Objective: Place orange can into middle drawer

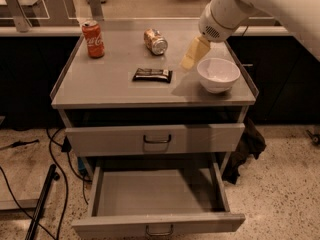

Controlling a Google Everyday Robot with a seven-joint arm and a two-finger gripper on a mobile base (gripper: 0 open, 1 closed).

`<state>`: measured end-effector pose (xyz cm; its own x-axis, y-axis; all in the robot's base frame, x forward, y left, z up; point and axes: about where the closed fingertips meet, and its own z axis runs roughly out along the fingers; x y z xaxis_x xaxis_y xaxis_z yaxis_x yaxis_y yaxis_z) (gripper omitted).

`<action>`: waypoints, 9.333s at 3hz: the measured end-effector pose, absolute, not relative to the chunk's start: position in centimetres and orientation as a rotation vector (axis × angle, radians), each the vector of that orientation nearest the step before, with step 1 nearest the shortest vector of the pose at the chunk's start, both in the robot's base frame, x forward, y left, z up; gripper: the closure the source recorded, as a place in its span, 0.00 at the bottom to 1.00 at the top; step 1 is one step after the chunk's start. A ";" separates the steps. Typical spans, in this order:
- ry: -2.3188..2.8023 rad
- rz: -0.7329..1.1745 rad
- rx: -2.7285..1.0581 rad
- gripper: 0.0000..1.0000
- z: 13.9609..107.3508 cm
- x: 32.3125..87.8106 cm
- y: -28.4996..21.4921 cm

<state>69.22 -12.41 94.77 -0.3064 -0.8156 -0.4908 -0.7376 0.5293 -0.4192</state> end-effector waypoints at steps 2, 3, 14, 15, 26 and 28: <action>1.992 -0.031 -1.055 0.00 93.0 75.7 -10.0; 1.939 0.035 -0.968 0.00 92.3 79.5 -8.1; 1.900 0.263 -0.816 1.00 85.8 89.7 -1.6; 1.872 0.279 -0.893 1.00 87.4 88.6 -2.1; 1.793 0.791 -1.159 1.00 98.4 51.9 -11.2; 1.824 0.800 -1.212 1.00 95.4 49.6 -12.0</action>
Offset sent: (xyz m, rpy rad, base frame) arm 0.1152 0.0423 -0.0217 0.3486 -0.2166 -0.0734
